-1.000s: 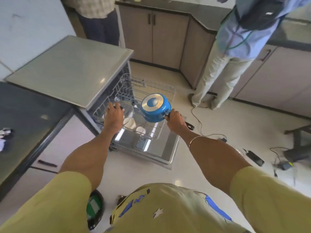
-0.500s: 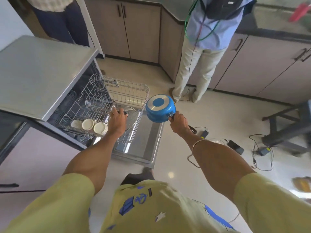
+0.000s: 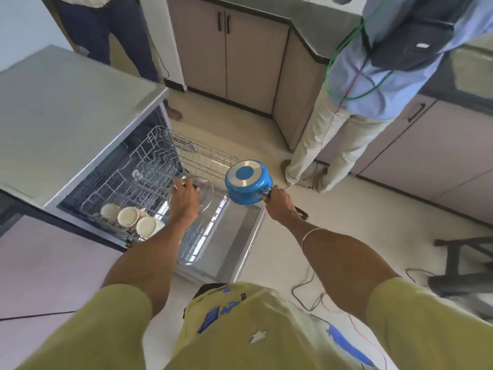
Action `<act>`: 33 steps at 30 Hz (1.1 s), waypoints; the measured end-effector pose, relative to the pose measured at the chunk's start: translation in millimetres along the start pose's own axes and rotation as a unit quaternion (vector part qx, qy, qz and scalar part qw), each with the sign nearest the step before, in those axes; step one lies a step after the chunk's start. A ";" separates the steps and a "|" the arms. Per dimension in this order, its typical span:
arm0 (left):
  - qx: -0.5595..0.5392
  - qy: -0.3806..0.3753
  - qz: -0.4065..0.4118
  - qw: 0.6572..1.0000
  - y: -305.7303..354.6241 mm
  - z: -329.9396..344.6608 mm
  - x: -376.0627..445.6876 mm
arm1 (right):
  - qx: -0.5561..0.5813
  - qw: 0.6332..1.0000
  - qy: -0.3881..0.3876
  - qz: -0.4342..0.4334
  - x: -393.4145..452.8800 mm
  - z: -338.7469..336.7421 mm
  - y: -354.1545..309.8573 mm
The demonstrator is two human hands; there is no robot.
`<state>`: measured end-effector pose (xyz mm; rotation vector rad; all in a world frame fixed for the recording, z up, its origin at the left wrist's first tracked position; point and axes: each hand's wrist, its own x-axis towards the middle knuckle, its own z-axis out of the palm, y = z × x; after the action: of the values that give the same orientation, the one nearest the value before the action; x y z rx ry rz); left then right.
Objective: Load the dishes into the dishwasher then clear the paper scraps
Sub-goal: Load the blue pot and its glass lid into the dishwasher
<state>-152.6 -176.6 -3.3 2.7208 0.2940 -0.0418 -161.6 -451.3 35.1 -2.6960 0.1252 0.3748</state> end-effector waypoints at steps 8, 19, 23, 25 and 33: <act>0.004 0.027 -0.086 0.996 -10.8 -8.5 29.4 | 0.015 0.997 -0.044 -0.054 77.6 -4.3 -40.7; 0.005 0.090 -0.239 0.967 -16.8 7.0 49.4 | 0.015 0.980 -0.144 -0.139 200.5 23.2 -116.1; -0.019 0.110 -0.324 0.939 1.9 10.1 57.4 | 0.000 0.956 -0.208 -0.208 240.9 15.3 -132.8; 0.002 0.091 -0.342 0.935 5.7 16.5 59.5 | 0.000 0.946 -0.230 -0.228 260.1 10.8 -140.2; 0.003 0.130 -0.441 0.888 53.2 36.5 66.4 | 0.001 0.920 -0.283 -0.272 306.5 14.4 -157.8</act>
<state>-76.0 -225.5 -20.9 2.3504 1.5735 0.0709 151.6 -311.3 -1.8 -2.3637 -0.7680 0.9346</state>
